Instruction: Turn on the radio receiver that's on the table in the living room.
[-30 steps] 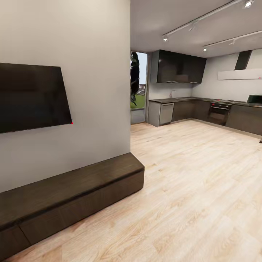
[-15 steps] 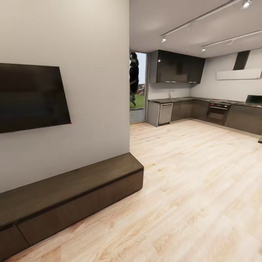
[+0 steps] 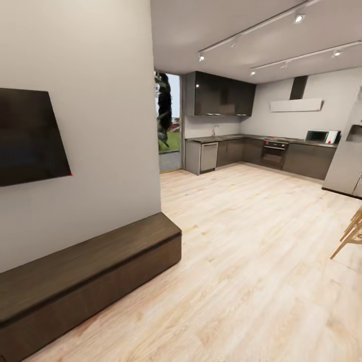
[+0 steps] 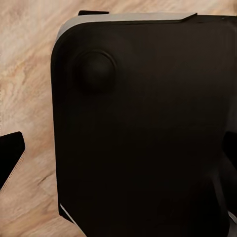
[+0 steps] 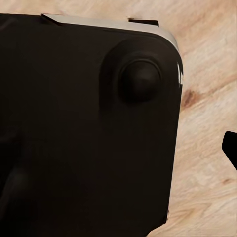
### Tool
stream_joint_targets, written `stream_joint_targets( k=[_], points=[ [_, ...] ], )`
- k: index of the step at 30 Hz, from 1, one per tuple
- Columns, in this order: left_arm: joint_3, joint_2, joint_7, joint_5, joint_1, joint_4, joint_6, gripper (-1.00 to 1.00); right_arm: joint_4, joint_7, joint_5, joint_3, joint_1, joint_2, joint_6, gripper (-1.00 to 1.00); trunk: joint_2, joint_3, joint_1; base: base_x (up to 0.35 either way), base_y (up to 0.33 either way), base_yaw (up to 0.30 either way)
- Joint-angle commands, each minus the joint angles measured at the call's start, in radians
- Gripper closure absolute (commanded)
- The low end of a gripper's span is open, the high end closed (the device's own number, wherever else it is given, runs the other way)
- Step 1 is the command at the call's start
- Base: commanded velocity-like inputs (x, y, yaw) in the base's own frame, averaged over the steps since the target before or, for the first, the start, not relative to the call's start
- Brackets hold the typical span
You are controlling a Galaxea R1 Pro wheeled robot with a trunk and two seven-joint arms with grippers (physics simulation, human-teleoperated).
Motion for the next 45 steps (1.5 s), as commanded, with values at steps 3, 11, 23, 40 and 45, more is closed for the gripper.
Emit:
stream_joint_targets(
  k=[3, 11, 23, 40, 45],
  points=[
    [0.000, 0.000, 0.000, 0.000, 0.000, 0.000, 0.000, -1.00, 0.000, 0.000, -0.017, 0.017, 0.000, 0.000, 0.000, -1.00, 0.000, 0.001, 0.000, 0.000, 0.000, -0.277],
    [0.000, -0.001, 0.000, 0.000, 0.000, -0.001, 0.000, -1.00, 0.000, 0.000, -0.054, 0.182, 0.000, 0.000, 0.000, -1.00, 0.000, 0.005, 0.000, 0.000, 0.000, -0.277],
    [0.000, -0.001, 0.000, 0.000, 0.000, -0.001, 0.000, -1.00, 0.000, 0.000, -0.054, 0.182, -0.001, 0.000, 0.000, -1.00, 0.000, 0.010, 0.000, 0.000, 0.000, -0.277],
    [0.000, 0.000, 0.000, 0.001, 0.000, -0.001, 0.000, -1.00, 0.000, 0.000, -0.054, 0.182, 0.000, 0.000, 0.000, -1.00, 0.000, 0.017, 0.000, 0.000, 0.000, -0.277],
    [0.000, 0.000, 0.000, 0.001, 0.000, -0.001, 0.000, -1.00, 0.000, 0.000, -0.054, 0.182, 0.000, 0.000, 0.000, -1.00, 0.000, 0.019, 0.000, 0.000, 0.000, -0.277]
  ],
)
